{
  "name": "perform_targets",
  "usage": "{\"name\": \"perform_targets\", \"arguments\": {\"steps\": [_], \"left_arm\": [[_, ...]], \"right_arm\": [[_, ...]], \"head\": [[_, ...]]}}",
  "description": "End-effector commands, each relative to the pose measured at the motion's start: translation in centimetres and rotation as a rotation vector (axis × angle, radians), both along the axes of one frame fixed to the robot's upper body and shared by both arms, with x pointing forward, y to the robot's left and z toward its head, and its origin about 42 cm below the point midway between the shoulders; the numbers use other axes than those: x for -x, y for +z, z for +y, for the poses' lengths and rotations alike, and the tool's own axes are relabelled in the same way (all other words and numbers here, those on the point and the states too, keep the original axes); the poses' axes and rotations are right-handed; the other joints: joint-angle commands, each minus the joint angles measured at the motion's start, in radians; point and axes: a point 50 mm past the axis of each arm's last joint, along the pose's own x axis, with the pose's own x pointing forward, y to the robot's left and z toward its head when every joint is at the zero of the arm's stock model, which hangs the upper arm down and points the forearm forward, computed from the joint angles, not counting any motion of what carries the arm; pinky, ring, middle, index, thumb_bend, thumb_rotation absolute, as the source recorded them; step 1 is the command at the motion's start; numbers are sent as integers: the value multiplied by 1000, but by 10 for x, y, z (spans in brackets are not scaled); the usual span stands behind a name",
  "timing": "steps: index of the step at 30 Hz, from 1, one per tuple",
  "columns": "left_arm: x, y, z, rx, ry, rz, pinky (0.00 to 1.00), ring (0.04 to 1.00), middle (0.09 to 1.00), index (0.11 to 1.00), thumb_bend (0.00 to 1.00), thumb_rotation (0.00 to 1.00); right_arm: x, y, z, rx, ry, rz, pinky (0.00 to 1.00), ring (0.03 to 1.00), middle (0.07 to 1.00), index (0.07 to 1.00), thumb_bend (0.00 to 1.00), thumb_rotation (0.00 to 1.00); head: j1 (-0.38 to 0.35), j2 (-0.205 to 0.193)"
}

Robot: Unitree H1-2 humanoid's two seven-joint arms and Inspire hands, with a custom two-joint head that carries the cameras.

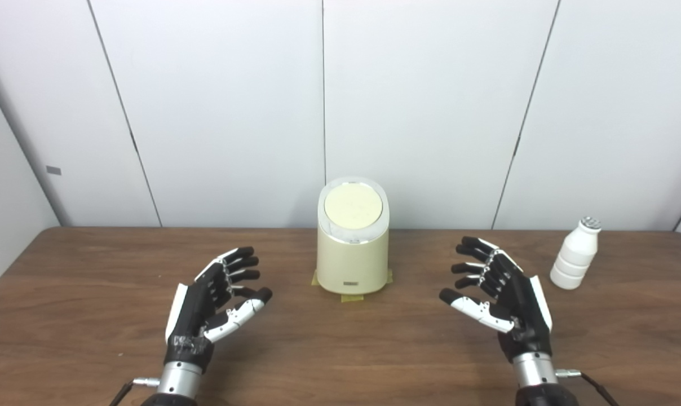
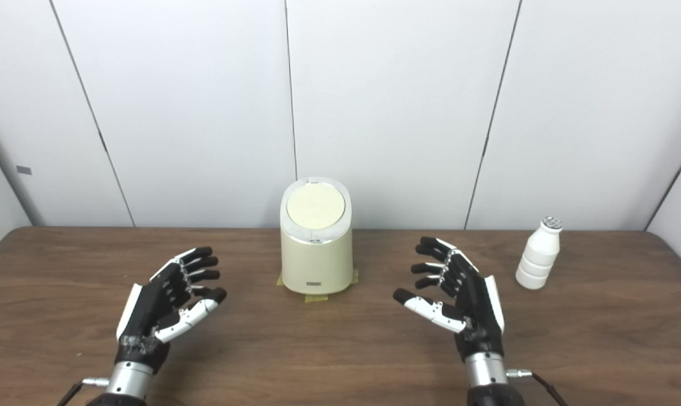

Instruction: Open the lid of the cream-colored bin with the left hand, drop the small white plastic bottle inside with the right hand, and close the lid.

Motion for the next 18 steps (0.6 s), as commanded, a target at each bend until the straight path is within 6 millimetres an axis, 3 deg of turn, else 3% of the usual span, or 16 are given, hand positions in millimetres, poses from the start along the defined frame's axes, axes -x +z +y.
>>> {"name": "perform_targets", "arguments": {"steps": [1,18], "left_arm": [[-7,19,-1,-12,-19,-78,571,706,755,783,673,142],[-7,21,-4,-23,-6,-82,565,704,756,785,679,161]], "right_arm": [[-7,20,1,0,10,-91,483,611,727,726,683,205],[-7,20,2,1,1,-87,476,603,727,724,678,188]], "head": [[0,2],[-5,1]]}}
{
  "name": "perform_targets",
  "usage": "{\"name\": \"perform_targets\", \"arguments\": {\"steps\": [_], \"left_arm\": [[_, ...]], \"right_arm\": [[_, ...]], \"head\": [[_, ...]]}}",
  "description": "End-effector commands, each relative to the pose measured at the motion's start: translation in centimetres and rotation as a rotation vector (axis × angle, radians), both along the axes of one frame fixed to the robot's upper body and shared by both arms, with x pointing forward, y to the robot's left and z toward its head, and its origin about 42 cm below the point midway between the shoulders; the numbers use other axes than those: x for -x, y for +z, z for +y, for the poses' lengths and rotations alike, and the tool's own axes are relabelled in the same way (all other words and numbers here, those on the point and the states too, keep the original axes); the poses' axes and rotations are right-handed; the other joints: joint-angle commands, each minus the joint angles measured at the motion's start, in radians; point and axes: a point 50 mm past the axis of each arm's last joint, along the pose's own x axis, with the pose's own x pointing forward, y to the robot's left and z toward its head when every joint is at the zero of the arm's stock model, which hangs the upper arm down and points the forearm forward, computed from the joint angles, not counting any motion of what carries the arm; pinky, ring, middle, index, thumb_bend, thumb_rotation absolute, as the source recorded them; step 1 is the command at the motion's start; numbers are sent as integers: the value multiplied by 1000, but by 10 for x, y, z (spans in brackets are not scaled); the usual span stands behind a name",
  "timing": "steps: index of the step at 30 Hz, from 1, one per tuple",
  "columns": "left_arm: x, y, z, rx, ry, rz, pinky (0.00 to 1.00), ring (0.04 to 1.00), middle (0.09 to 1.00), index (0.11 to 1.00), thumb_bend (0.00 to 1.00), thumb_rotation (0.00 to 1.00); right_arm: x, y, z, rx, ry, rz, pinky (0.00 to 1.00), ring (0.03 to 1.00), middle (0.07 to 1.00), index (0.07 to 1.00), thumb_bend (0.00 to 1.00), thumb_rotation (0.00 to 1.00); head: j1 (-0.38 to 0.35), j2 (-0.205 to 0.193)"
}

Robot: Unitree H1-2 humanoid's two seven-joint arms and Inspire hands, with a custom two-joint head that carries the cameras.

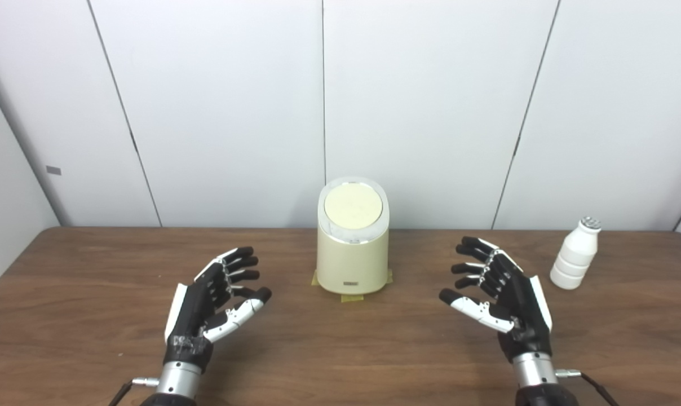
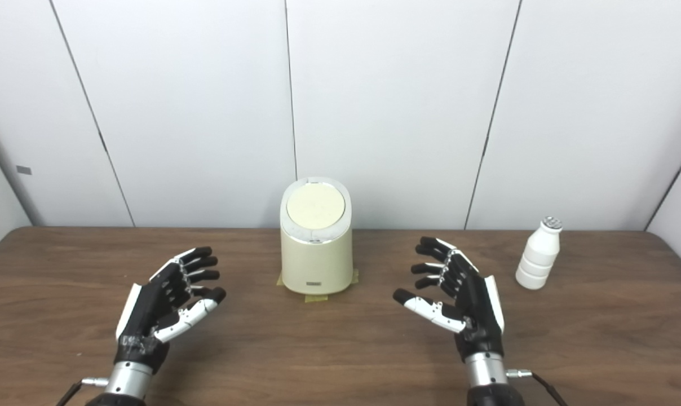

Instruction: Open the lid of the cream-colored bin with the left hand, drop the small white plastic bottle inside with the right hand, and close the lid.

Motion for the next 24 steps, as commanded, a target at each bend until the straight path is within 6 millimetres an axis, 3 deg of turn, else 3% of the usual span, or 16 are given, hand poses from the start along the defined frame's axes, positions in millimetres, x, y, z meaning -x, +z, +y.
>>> {"name": "perform_targets", "arguments": {"steps": [1,5,11,16,20,24], "left_arm": [[-7,21,-6,-14,-7,-81,579,717,765,792,679,174],[-15,33,-11,-38,-2,-109,634,768,820,831,687,235],[-45,75,-21,-83,-9,-174,713,799,832,849,763,294],[-70,102,-41,-105,41,-208,768,863,879,843,827,372],[-81,119,-58,-118,41,-217,859,951,960,905,764,323],[-93,137,-71,-163,18,-223,907,998,998,989,810,300]], "right_arm": [[-8,20,2,-3,2,-85,478,603,727,724,677,186],[-10,21,3,-7,3,-83,478,614,729,724,680,178],[-10,21,3,-7,0,-83,472,604,728,725,667,163],[-13,18,1,-10,3,-86,483,617,733,726,667,161],[-12,19,2,-2,5,-84,486,611,709,714,675,177],[-12,19,3,-1,6,-79,480,595,697,706,676,180]], "head": [[-2,0],[-3,-9],[0,-13],[5,-15],[7,-12],[9,-10]]}}
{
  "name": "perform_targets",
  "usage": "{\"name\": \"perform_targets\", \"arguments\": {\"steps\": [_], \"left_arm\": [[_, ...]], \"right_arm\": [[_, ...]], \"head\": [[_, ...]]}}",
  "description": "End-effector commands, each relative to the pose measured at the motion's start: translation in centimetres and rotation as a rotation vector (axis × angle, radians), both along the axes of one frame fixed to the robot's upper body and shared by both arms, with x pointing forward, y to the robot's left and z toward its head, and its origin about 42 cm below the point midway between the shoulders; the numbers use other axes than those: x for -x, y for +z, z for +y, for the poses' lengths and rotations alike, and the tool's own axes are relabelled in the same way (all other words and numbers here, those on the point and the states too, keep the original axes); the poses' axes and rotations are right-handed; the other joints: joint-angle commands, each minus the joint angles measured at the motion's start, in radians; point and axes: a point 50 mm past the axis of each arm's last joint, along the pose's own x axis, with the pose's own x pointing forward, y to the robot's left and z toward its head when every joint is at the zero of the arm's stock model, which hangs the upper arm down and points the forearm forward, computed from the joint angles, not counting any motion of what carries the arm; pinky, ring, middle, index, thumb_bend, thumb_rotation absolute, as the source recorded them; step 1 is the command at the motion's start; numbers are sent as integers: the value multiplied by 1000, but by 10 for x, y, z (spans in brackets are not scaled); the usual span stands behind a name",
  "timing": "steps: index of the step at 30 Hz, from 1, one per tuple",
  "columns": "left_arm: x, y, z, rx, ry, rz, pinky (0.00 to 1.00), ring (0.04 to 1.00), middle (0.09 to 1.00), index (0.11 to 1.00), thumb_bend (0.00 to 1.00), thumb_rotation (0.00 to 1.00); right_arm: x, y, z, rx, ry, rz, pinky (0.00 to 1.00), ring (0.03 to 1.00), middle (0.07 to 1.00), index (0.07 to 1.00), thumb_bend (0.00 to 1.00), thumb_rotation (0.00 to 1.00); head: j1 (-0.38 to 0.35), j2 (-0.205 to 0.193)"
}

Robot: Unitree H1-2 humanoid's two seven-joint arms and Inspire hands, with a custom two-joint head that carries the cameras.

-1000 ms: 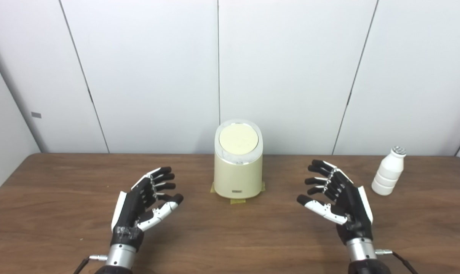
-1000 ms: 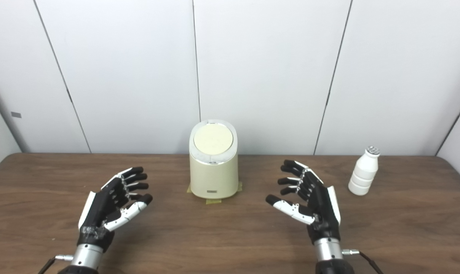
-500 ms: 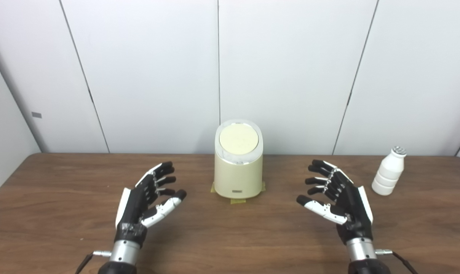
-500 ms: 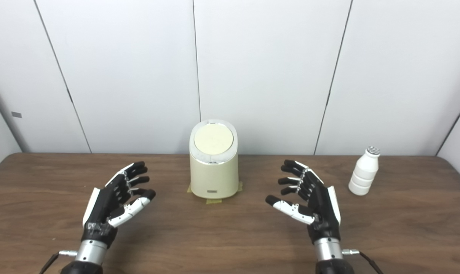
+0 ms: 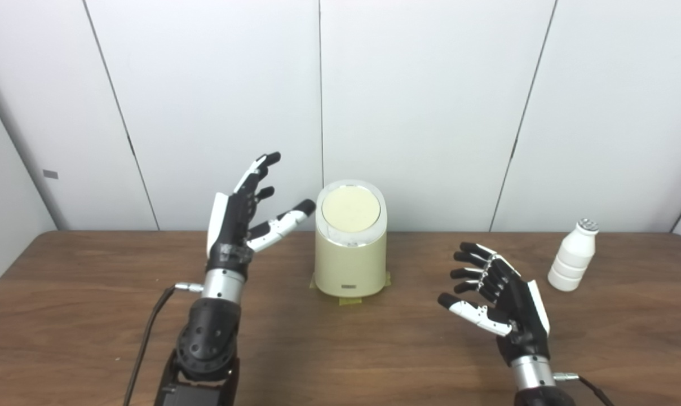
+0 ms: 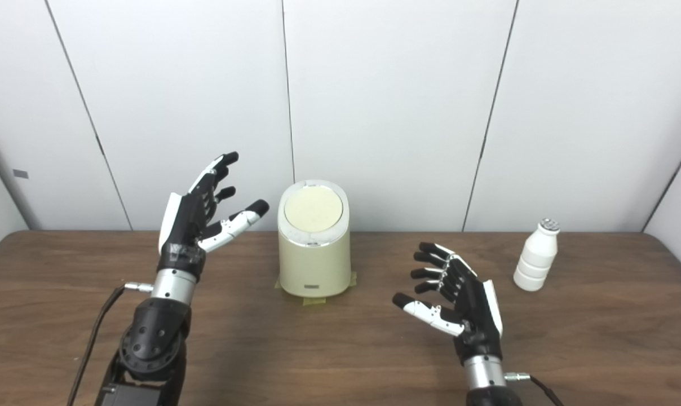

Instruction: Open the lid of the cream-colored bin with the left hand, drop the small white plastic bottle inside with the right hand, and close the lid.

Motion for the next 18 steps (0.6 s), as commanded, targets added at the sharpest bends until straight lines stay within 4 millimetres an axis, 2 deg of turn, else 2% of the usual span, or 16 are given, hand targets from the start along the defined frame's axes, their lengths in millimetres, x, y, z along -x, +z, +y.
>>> {"name": "perform_targets", "arguments": {"steps": [1,4,8,11,14,18], "left_arm": [[-17,44,-8,-31,-6,-109,915,999,999,994,823,298],[-28,57,-15,-65,-5,-112,946,1000,1000,1000,880,289],[-41,70,-25,-197,36,-116,925,1000,1000,1000,924,335],[-47,71,-30,-237,55,-118,972,1000,1000,1000,941,324],[-53,71,-34,-267,72,-104,953,1000,1000,1000,946,310],[-60,66,-36,-297,63,-80,993,1000,1000,1000,925,217]], "right_arm": [[-8,24,4,4,12,-97,480,594,697,706,677,179],[-8,25,5,6,13,-96,491,599,707,716,673,180],[-7,26,6,11,15,-102,485,598,711,719,649,151],[-7,26,7,7,19,-104,483,597,715,725,647,152],[-8,26,7,5,18,-108,479,594,715,728,653,155],[-9,26,7,-1,18,-113,478,589,707,722,661,156]], "head": [[0,0],[3,3],[-3,5],[-9,7],[-12,7],[-13,10]]}}
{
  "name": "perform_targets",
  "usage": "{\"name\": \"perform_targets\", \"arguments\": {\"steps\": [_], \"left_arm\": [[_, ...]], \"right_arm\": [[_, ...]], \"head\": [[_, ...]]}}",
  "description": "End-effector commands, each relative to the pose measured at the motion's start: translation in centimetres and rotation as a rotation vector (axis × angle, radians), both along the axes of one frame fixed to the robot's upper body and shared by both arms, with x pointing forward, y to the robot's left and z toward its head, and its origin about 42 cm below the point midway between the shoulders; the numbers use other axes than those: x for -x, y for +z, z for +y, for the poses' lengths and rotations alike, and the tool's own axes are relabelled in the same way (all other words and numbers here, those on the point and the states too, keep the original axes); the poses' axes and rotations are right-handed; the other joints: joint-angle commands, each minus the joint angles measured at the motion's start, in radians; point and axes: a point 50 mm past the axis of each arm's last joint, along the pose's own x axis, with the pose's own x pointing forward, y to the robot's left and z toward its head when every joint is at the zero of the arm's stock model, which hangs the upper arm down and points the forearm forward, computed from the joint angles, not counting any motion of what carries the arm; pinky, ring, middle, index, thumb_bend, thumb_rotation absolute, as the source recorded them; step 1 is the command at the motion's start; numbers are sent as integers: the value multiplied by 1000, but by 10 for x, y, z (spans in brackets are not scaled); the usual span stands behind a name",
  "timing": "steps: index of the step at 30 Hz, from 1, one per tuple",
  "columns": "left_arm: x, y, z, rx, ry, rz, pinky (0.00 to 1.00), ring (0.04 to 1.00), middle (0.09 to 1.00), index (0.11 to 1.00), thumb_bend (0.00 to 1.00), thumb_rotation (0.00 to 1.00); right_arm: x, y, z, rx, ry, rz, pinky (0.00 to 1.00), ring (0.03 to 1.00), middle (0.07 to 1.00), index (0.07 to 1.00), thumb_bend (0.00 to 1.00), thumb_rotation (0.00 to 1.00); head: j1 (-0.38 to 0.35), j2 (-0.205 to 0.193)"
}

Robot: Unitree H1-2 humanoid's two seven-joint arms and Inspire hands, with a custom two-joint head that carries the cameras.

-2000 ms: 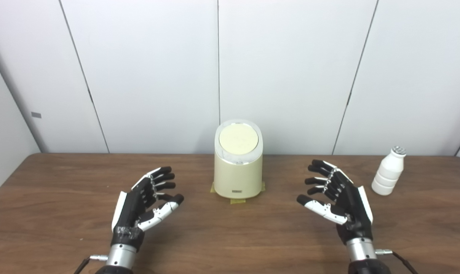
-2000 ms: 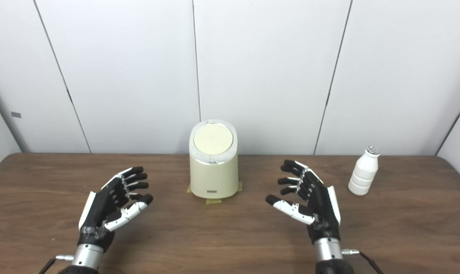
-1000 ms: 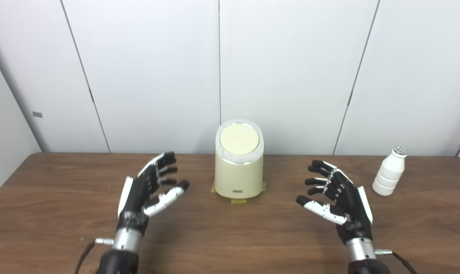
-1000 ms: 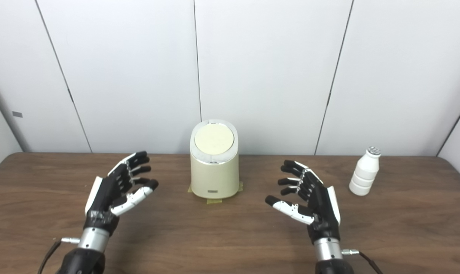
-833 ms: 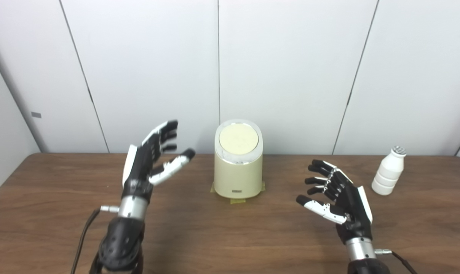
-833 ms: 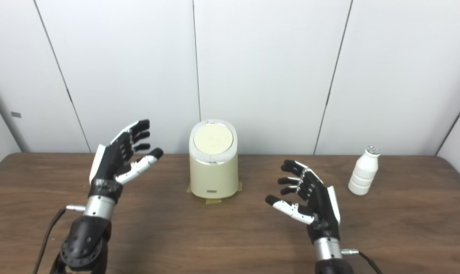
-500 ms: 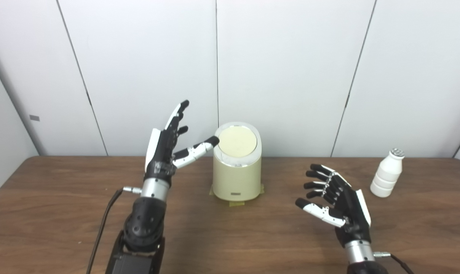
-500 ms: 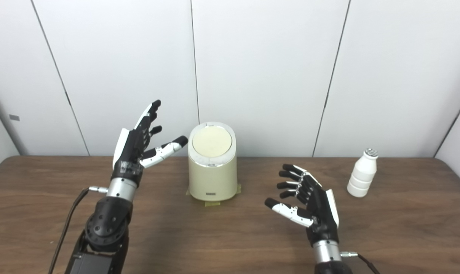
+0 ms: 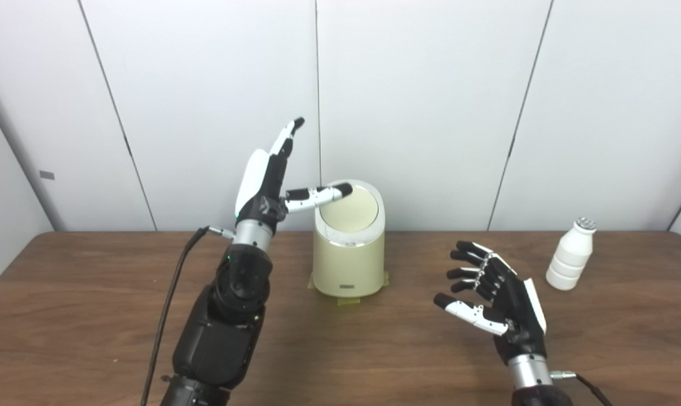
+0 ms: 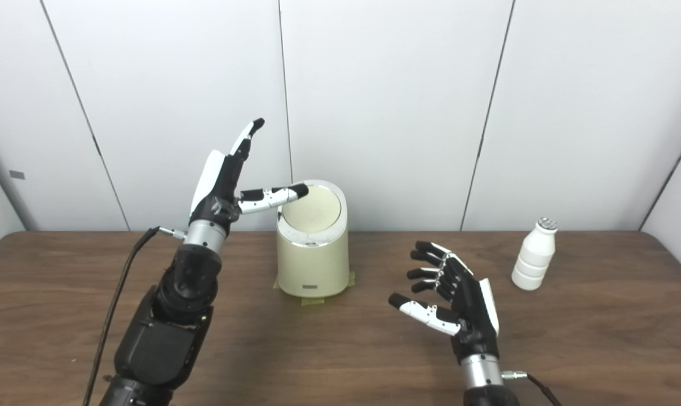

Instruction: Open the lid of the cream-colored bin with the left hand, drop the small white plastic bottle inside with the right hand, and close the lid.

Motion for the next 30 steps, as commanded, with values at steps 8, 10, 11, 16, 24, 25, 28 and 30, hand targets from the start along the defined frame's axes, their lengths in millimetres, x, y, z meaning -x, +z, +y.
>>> {"name": "perform_targets", "arguments": {"steps": [8,10,11,16,24,25,28,30], "left_arm": [[-13,29,-8,-77,7,-75,1000,1000,1000,1000,899,134],[-15,28,-9,-101,25,-61,1000,1000,1000,1000,890,127],[-15,27,-9,-118,38,-57,997,1000,1000,1000,886,121],[-16,28,-13,-162,76,-40,901,1000,1000,1000,876,119],[-22,24,-20,-201,103,-41,900,1000,1000,1000,874,108],[-23,23,-21,-206,108,-42,900,1000,1000,1000,875,108],[-26,20,-24,-217,114,-43,907,1000,1000,1000,877,107],[-27,18,-26,-226,117,-43,935,1000,1000,1000,863,111]], "right_arm": [[-9,27,6,-17,12,-112,474,595,706,720,665,160],[-9,28,6,-17,11,-111,472,590,706,724,667,167],[-8,28,6,-14,9,-111,472,590,707,725,667,169],[-7,29,7,-22,12,-111,475,590,709,722,668,164],[-6,29,7,-22,10,-111,481,599,711,726,673,176],[-6,29,7,-21,8,-111,481,599,711,726,673,176],[-6,30,8,-17,7,-109,483,596,711,722,669,172],[-6,30,8,-18,7,-110,481,593,709,721,663,167]], "head": [[-5,5],[-5,6],[-5,7],[-7,9],[-10,13],[-10,13],[-12,14],[-12,15]]}}
